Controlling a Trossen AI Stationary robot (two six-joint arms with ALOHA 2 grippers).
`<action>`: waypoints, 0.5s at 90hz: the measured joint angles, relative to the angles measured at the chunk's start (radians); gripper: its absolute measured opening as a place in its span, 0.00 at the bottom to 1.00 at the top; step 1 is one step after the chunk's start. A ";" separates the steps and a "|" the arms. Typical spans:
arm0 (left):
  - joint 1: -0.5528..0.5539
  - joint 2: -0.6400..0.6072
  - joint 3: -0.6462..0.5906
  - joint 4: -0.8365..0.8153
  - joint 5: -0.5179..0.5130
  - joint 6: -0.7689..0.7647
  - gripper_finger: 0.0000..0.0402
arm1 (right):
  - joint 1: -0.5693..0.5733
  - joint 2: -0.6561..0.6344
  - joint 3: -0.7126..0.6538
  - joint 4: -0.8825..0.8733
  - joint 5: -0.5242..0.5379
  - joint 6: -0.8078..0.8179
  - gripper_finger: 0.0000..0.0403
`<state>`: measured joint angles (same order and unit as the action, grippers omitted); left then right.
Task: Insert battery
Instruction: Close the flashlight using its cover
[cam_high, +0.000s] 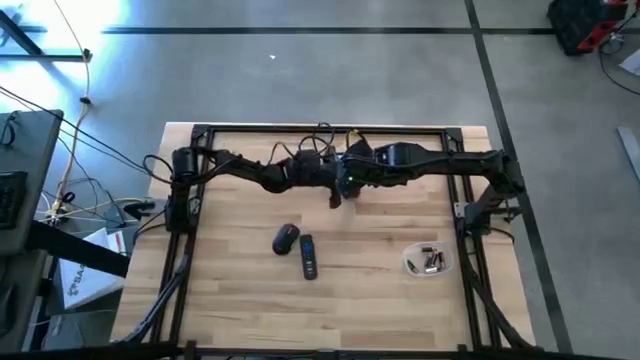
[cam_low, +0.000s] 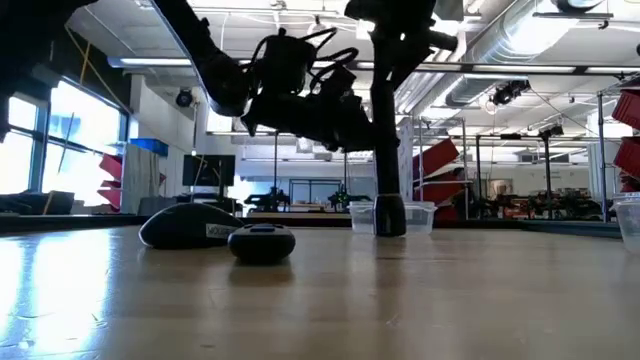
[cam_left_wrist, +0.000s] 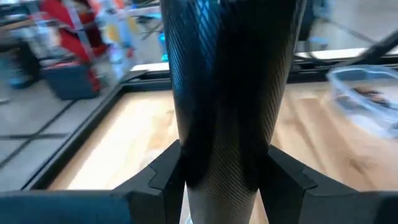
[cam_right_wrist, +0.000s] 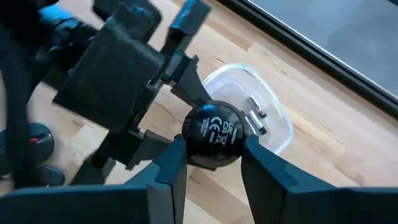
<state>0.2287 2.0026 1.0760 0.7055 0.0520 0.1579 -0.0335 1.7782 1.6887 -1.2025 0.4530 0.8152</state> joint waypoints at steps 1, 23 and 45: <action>-0.003 0.000 0.000 0.000 -0.010 -0.001 0.33 | 0.001 0.000 0.000 -0.002 -0.001 0.001 0.24; -0.020 -0.006 0.005 -0.036 0.017 -0.005 0.33 | 0.002 0.015 -0.009 -0.048 -0.052 0.017 0.24; 0.045 -0.014 0.006 -0.085 0.181 -0.098 0.33 | 0.038 -0.017 -0.007 -0.029 -0.110 -0.064 0.24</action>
<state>0.2736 1.9888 1.0817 0.6203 0.2328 0.0602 0.0041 1.7610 1.6821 -1.2312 0.3431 0.7509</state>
